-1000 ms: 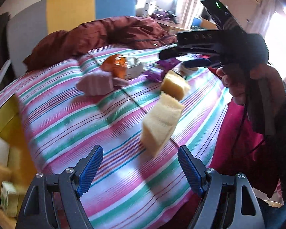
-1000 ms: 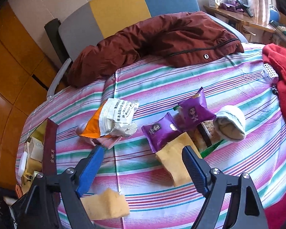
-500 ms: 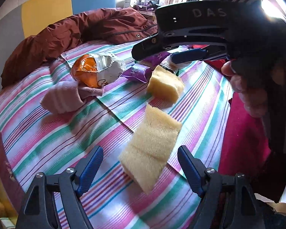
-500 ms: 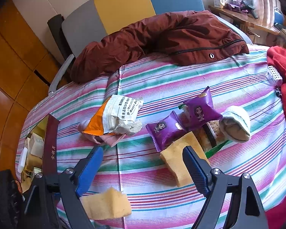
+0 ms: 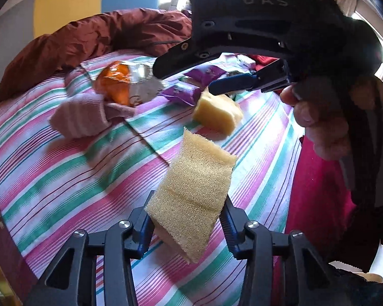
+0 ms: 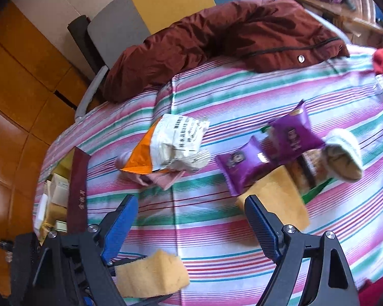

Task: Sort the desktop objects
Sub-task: 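Grasp a yellow sponge with the left tool while the right tool grasps the white-orange snack bag, then carry the sponge and snack bag into the gold tray and release both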

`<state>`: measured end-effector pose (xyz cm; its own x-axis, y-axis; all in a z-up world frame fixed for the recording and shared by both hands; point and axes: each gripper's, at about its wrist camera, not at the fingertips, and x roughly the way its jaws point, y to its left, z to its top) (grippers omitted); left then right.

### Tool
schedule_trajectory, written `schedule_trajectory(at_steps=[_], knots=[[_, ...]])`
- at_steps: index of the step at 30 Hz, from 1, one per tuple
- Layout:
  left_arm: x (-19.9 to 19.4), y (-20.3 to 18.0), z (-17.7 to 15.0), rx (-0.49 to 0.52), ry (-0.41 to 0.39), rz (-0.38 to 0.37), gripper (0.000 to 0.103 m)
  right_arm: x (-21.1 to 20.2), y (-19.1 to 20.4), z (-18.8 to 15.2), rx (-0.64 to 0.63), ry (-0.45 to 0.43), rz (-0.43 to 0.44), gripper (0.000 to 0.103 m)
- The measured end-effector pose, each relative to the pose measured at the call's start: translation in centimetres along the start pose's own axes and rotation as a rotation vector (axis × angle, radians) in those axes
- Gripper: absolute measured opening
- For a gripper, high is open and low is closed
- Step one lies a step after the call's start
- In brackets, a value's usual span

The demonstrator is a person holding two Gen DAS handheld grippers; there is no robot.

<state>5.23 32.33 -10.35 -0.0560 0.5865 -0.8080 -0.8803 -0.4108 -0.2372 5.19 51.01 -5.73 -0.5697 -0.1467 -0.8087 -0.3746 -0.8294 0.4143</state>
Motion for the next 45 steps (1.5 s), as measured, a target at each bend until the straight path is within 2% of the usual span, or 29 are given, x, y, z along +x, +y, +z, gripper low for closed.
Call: schedule_trajectory(at_steps=[10, 15, 19, 21, 24, 26, 30, 38, 45], knots=[[-1.6, 2.0, -1.5, -0.070, -0.030, 0.014, 0.046, 3.3, 0.6, 4.3, 0.068, 0.020, 0.019, 0.090], [-1.5, 2.5, -2.1, -0.091, -0.015, 0.012, 0.046, 6.5, 1.1, 6.6, 0.064, 0.075, -0.014, 0.090], [-1.5, 2.7, -2.2, -0.096, -0.017, 0.007, 0.046, 8.5, 1.7, 7.2, 0.036, 0.127, -0.037, 0.090], [-1.5, 2.6, -2.2, -0.096, -0.017, 0.007, 0.046, 9.4, 1.9, 7.1, 0.017, 0.155, -0.059, 0.081], [-1.6, 2.7, -2.2, -0.095, -0.020, 0.008, 0.046, 10.0, 2.2, 6.6, -0.010, 0.166, -0.048, 0.073], [-1.9, 2.6, -2.1, -0.095, -0.029, 0.008, 0.046, 9.8, 2.3, 6.2, -0.034, 0.154, -0.062, 0.067], [-2.8, 2.2, -2.0, -0.083, -0.057, 0.003, 0.046, 8.5, 2.2, 5.5, -0.035, 0.116, -0.068, 0.062], [-6.3, 1.9, -1.8, -0.094, -0.130, -0.002, 0.046, 4.4, 2.9, 4.3, -0.061, 0.028, -0.082, 0.062], [-11.0, 3.2, -2.5, -0.161, -0.221, 0.060, 0.046, 1.8, 5.0, 3.0, -0.110, -0.022, -0.060, 0.062]])
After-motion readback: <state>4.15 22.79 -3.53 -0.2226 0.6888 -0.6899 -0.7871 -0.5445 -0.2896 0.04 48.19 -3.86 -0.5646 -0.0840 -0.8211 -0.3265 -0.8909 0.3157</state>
